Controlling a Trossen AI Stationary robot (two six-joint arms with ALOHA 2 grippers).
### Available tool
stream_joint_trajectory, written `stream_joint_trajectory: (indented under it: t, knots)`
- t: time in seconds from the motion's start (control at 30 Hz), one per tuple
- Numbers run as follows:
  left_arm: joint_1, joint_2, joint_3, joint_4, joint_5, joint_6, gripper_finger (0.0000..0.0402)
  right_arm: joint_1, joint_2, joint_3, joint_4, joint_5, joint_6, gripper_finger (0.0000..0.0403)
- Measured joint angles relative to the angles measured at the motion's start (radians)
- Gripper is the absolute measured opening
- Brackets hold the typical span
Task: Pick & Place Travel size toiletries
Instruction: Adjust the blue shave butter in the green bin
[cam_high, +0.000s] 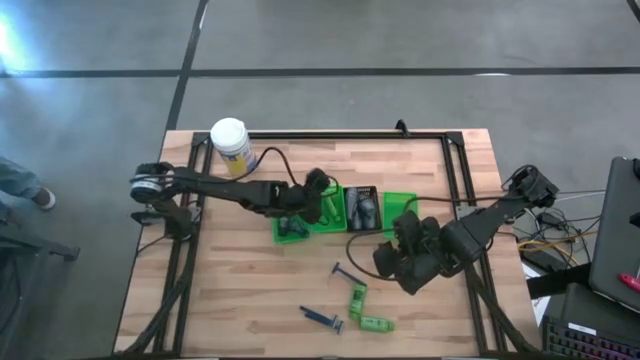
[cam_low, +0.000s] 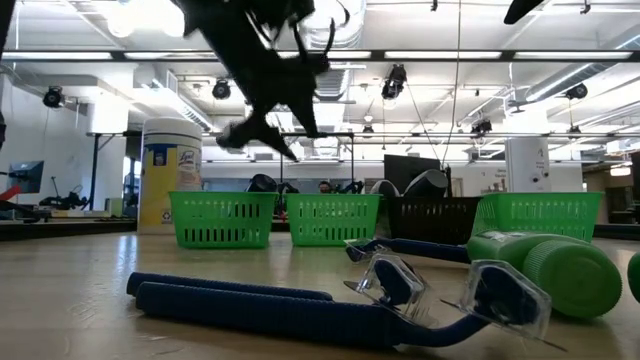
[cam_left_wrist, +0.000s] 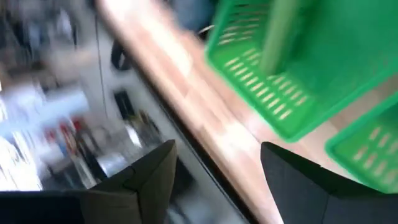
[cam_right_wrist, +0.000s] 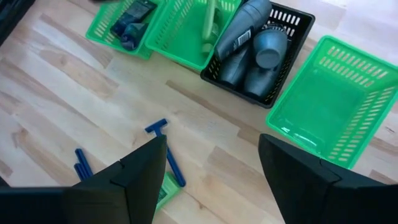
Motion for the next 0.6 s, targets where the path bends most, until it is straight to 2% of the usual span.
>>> stream_joint_trajectory:
  t: [0.07, 0.1, 0.2, 0.27, 0.33, 0.37, 0.5, 0.6]
  knots:
    - [-0.026, -0.031, 0.034, -0.110, 0.004, -0.217, 0.0237, 0.000, 0.000, -0.002, 0.000, -0.001, -0.005, 0.0246]
    - [-0.037, -0.044, 0.065, -0.193, 0.043, -0.344, 0.0234, 0.000, 0.000, -0.002, 0.000, 0.000, -0.005, 0.0247]
    - [-0.047, -0.060, 0.186, -0.470, 0.289, -0.777, 0.0221, 0.000, 0.000, -0.007, 0.000, -0.001, -0.004, 0.0252]
    - [-0.044, -0.072, 0.236, -0.584, 0.489, -0.921, 0.0208, 0.000, 0.000, -0.010, 0.000, -0.002, -0.004, 0.0256]
    - [-0.047, -0.099, 0.236, -0.602, 0.655, -0.872, 0.0199, 0.000, 0.000, -0.011, 0.001, -0.002, -0.004, 0.0258]
    - [-0.055, -0.116, 0.221, -0.584, 0.693, -0.822, 0.0195, -0.001, 0.000, -0.013, 0.001, -0.002, -0.007, 0.0260]
    - [-0.059, -0.145, 0.124, -0.491, 0.677, -0.652, 0.0191, -0.002, 0.000, -0.022, 0.002, -0.001, -0.014, 0.0263]
    - [-0.049, -0.144, 0.045, -0.419, 0.665, -0.618, 0.0191, -0.001, 0.000, -0.034, 0.004, -0.001, -0.004, 0.0261]
